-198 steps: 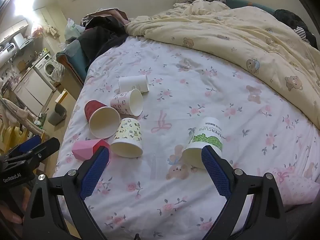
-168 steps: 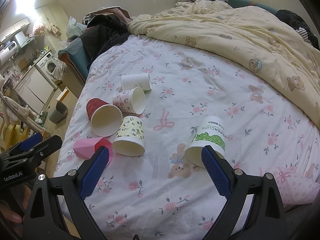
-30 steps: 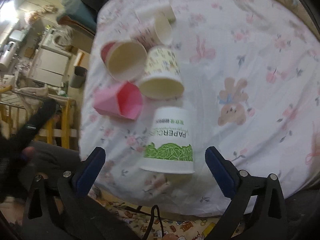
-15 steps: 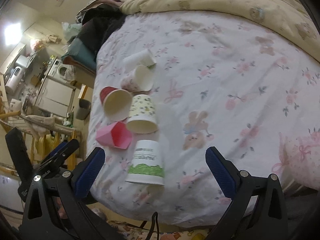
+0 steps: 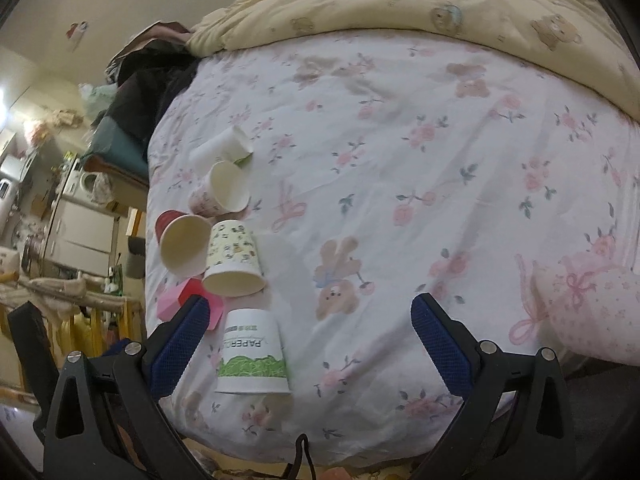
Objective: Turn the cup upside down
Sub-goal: 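Close the left tool on the white cup while the right tool releases it, then rotate the held white cup with the left tool so its rim faces down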
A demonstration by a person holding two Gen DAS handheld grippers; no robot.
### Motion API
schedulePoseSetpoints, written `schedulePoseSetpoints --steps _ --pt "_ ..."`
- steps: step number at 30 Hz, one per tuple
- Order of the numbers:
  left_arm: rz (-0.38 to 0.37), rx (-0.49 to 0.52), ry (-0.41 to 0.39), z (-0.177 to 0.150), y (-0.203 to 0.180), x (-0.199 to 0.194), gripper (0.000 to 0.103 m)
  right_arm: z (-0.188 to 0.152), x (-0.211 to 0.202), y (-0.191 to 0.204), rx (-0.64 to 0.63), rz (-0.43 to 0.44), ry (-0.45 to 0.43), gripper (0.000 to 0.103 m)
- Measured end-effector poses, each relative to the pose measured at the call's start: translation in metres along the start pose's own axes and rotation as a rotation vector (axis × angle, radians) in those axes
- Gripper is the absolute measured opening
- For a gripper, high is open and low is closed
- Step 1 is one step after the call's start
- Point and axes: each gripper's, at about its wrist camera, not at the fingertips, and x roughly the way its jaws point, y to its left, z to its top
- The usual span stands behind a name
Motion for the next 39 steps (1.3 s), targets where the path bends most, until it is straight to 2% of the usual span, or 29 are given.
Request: schedulePoseSetpoints --steps 2,4,10,13,16,19,21,22,23,24,25,33,39 --pt "0.02 0.025 0.021 0.001 -0.014 0.007 0.103 0.0 0.0 -0.004 0.014 -0.004 0.004 0.103" --pt "0.004 0.04 0.057 0.003 -0.025 0.016 0.103 0.001 -0.003 -0.008 0.023 -0.005 -0.003 0.103" --pt "-0.029 0.068 0.216 0.007 -0.058 0.054 0.102 0.004 -0.007 -0.019 0.05 -0.019 -0.017 0.103" --pt "0.011 0.08 0.227 0.006 -0.067 0.068 0.102 0.005 -0.007 -0.022 0.064 -0.012 -0.015 0.103" --pt "0.016 0.101 0.247 0.005 -0.073 0.079 0.102 0.005 -0.008 -0.02 0.053 -0.014 -0.015 0.103" --pt "0.022 0.099 0.274 0.003 -0.075 0.089 0.091 0.005 -0.007 -0.019 0.048 -0.011 -0.011 0.103" --pt "0.016 0.09 0.294 0.003 -0.075 0.095 0.089 0.006 -0.007 -0.02 0.054 -0.006 -0.009 0.103" --pt "0.008 0.088 0.3 0.003 -0.075 0.097 0.082 0.006 -0.007 -0.021 0.055 -0.005 -0.009 0.103" --pt "0.005 0.089 0.305 0.003 -0.075 0.099 0.069 0.006 -0.007 -0.021 0.056 -0.003 -0.009 0.103" --pt "-0.003 0.088 0.313 0.003 -0.075 0.101 0.061 0.006 -0.006 -0.021 0.056 -0.003 -0.009 0.103" --pt "-0.015 0.081 0.316 0.003 -0.074 0.101 0.06 0.006 -0.006 -0.02 0.055 -0.003 -0.009 0.103" --pt "-0.073 0.088 0.208 0.01 -0.062 0.055 0.059 0.005 -0.006 -0.018 0.048 -0.009 -0.01 0.103" --pt "-0.085 0.091 0.12 0.021 -0.044 0.013 0.059 0.003 -0.001 -0.011 0.025 -0.024 0.002 0.103"
